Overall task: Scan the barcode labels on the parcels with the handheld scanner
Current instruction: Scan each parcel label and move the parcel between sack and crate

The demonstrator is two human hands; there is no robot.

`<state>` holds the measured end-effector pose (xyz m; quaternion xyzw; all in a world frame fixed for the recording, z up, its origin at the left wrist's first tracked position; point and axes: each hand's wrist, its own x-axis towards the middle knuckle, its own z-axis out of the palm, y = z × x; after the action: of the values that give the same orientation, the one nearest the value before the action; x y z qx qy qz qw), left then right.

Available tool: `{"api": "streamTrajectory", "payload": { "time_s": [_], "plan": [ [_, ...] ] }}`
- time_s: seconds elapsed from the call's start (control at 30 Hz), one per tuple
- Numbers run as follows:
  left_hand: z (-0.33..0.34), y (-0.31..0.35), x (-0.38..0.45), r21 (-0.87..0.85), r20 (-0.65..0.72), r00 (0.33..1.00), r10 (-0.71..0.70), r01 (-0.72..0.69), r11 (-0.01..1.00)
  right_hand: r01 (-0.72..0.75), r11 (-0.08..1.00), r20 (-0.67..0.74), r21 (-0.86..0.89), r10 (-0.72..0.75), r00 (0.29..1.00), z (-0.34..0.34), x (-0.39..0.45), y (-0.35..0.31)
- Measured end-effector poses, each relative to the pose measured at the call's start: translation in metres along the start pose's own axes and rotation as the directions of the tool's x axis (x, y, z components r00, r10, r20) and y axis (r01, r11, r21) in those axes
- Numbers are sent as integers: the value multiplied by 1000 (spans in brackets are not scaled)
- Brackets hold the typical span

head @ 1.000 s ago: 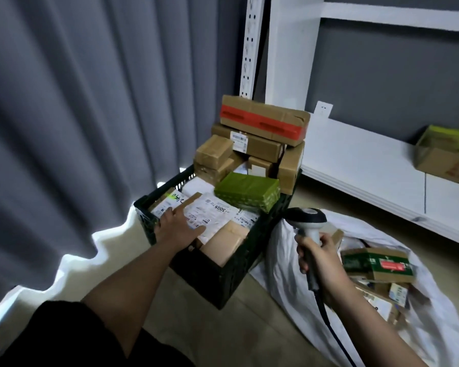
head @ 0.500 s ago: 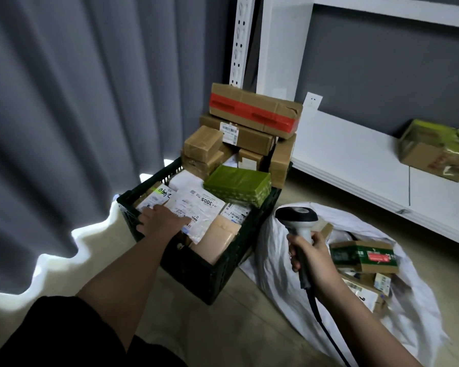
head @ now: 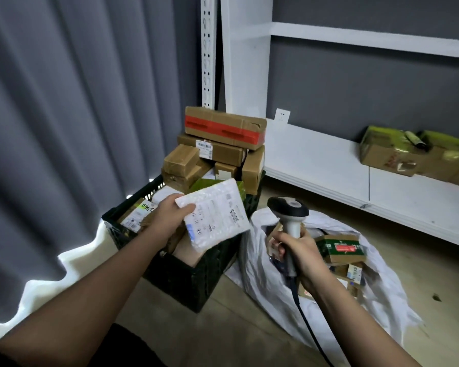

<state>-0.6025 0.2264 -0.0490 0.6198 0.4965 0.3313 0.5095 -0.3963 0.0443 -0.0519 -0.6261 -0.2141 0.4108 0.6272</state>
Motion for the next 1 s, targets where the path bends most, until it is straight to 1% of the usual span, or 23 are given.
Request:
{"api": "streamTrajectory", "payload": {
  "time_s": [0.03,0.1,0.2,0.27,0.37,0.4,0.43,0.47,0.53,0.57,0.67,0.73,0.8,0.87,0.93,1.0],
  "plan": [
    [7,13,-6,21,96,995,13,-15,1000,23,1000,1,-1,-23,1000,-2,-4,-5],
    [22,38,-18,83,266,964,32,-56,995,84,996,-32,-4,-84,996,-10,-12,-17],
    [37,72,-27,179,459,884,92,-193,965,147,988,-68,-51,-151,986,-25,-21,-27],
    [46,91,-34,193,555,821,137,-286,939,150,985,-92,-83,-157,983,-39,-24,-30],
    [61,106,-47,157,627,763,158,-322,934,131,988,-103,-84,-139,985,-52,-30,-31],
    [67,109,-52,117,626,761,170,-307,945,137,988,-111,-78,-145,983,-54,-32,-30],
    [71,109,-56,62,600,781,174,-262,963,145,987,-128,-66,-152,980,-55,-34,-28],
    [74,108,-61,-2,556,816,160,-191,982,159,986,-153,-42,-164,975,-56,-36,-26],
    [76,99,-68,-104,473,878,76,-31,994,188,982,-213,24,-179,961,-58,-37,-24],
    [75,92,-72,-122,463,886,15,47,991,200,978,-246,57,-180,952,-59,-38,-23],
    [74,64,-86,-124,494,856,-151,241,963,223,965,-321,135,-171,931,-61,-38,-20],
    [77,50,-94,-175,490,854,-177,296,939,229,962,-357,149,-164,920,-61,-36,-17],
    [84,42,-101,-257,465,873,-150,295,920,229,967,-366,112,-174,914,-58,-38,-14],
    [91,42,-106,-310,413,905,-101,244,919,228,971,-351,73,-189,917,-53,-42,-13],
    [94,44,-105,-284,301,953,-40,129,950,269,962,-342,55,-235,910,-50,-49,-13],
    [89,43,-97,-236,182,983,21,23,971,323,946,-327,19,-300,896,-50,-56,-13]
  ]
}}
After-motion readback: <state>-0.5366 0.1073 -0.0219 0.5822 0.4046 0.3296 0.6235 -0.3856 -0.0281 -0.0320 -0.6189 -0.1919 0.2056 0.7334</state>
